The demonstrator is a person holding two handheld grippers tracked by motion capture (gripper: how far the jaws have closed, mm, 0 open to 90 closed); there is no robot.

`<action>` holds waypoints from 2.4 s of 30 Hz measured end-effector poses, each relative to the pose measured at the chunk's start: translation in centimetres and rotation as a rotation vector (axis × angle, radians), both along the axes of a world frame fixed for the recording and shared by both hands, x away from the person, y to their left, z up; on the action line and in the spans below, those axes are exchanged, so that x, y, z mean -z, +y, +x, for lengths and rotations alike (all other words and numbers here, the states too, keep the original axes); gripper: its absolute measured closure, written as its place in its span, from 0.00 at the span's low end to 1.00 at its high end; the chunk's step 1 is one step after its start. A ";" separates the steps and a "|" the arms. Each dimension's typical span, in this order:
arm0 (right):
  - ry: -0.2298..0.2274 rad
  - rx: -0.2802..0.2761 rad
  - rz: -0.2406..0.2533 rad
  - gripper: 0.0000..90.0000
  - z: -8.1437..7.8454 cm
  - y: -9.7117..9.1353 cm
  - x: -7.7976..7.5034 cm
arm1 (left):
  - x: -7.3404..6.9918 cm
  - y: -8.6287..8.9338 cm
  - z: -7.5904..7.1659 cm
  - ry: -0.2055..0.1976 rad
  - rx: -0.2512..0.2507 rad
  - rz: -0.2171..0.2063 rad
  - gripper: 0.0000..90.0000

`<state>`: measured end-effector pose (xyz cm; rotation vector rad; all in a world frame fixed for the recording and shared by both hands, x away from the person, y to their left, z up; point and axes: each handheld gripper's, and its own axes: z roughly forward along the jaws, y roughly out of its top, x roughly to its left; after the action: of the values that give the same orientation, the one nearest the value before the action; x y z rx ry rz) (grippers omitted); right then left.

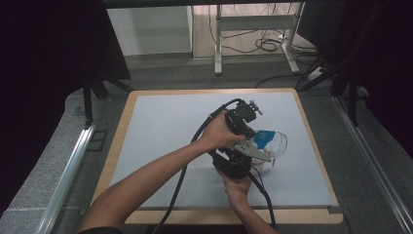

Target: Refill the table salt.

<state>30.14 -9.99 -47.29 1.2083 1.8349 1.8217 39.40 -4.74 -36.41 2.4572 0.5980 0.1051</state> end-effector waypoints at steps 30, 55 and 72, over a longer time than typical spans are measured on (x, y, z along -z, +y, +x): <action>0.000 0.019 0.018 0.67 0.0 0.1 0.3 | 0.4 -0.2 0.1 0.007 0.008 0.009 1.00; 0.003 0.023 0.016 0.67 0.2 -0.1 0.4 | 0.6 -0.4 0.3 0.014 0.016 0.019 1.00; 0.001 0.021 0.017 0.67 0.2 -0.1 0.4 | 0.6 -0.3 0.3 0.009 0.015 0.014 1.00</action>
<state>30.37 -10.07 -47.64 1.2298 1.8037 1.8289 39.74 -5.07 -36.98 2.4766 0.5846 0.0919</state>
